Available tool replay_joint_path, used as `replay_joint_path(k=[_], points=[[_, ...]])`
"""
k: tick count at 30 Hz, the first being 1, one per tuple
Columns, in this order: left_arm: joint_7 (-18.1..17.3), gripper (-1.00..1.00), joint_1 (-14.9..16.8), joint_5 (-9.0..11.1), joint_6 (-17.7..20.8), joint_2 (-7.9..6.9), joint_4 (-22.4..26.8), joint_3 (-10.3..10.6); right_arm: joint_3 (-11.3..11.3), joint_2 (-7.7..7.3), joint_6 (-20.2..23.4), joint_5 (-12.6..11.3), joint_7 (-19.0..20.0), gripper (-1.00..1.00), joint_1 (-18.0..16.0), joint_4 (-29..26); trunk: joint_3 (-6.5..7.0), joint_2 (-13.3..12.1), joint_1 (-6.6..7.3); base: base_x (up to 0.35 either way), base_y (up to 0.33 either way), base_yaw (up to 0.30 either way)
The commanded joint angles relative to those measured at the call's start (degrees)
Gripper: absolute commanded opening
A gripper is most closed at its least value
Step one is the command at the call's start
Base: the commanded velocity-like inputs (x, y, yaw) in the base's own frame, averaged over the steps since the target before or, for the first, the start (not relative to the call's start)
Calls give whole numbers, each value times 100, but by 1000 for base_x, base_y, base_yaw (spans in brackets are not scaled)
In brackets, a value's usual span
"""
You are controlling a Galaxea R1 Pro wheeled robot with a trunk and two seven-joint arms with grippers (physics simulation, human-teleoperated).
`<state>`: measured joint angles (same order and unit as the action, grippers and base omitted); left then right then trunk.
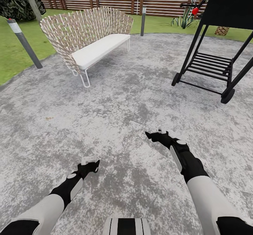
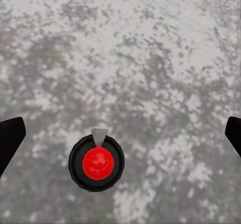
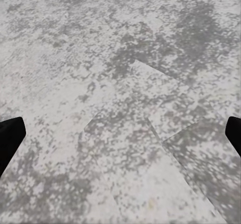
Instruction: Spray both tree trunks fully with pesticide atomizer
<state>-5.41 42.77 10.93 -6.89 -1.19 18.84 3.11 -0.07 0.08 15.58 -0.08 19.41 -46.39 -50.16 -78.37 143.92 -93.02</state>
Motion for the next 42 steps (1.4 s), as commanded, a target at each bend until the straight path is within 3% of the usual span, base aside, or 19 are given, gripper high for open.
replay_joint_path(k=[1,9,34,42], points=[[-13,100,1,57,-21,-4,-15,32,-2,1,35,-1,17,100,-1,-9,-4,1,1,0,0,0],[-13,100,1,50,-31,8,-88,33,-26,1,33,-1,17,100,-1,-11,-137,9,-14,0,0,0],[-31,100,3,41,-60,30,-4,102,-23,9,33,-1,19,100,-1,-2,-137,9,-14,0,0,0],[-31,100,3,41,-67,14,4,102,-28,9,33,-1,18,100,-1,-6,-311,17,-30,0,0,0]])
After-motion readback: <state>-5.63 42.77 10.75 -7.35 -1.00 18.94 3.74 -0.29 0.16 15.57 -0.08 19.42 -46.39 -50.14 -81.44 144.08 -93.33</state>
